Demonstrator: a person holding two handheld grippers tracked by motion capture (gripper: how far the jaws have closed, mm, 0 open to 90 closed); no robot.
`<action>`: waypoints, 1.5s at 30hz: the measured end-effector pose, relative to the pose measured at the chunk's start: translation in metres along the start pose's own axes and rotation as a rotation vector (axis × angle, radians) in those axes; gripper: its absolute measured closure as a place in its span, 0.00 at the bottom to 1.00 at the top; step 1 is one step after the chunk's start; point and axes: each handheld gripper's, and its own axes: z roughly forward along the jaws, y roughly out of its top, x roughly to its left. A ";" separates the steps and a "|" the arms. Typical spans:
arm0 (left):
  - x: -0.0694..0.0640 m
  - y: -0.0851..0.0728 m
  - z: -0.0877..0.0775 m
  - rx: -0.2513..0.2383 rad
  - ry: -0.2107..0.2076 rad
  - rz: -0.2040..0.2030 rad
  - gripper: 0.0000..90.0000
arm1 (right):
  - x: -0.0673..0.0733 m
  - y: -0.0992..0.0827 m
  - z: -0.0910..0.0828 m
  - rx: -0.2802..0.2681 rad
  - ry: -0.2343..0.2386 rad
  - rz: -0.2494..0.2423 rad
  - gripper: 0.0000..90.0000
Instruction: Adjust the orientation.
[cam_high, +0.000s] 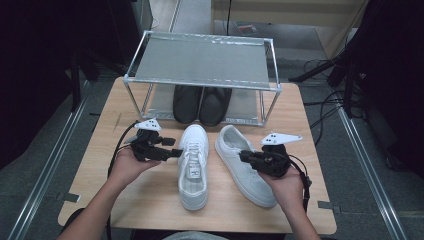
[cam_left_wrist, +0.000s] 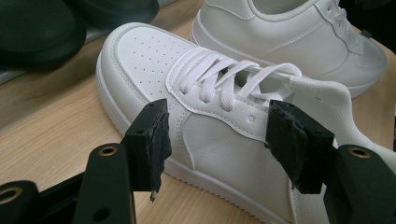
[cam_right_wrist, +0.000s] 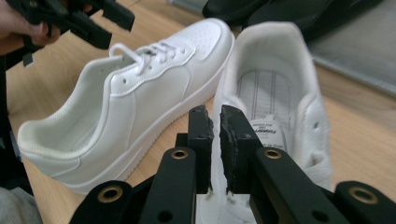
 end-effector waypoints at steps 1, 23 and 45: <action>0.000 0.000 0.000 0.001 0.001 0.001 0.44 | 0.000 -0.002 0.002 0.006 0.003 0.000 0.96; 0.000 -0.001 0.001 0.005 0.004 0.002 0.44 | -0.015 -0.022 0.024 0.119 0.044 0.030 1.00; 0.001 -0.001 0.002 0.005 0.005 0.000 0.44 | -0.057 -0.027 -0.008 0.065 -0.106 0.156 1.00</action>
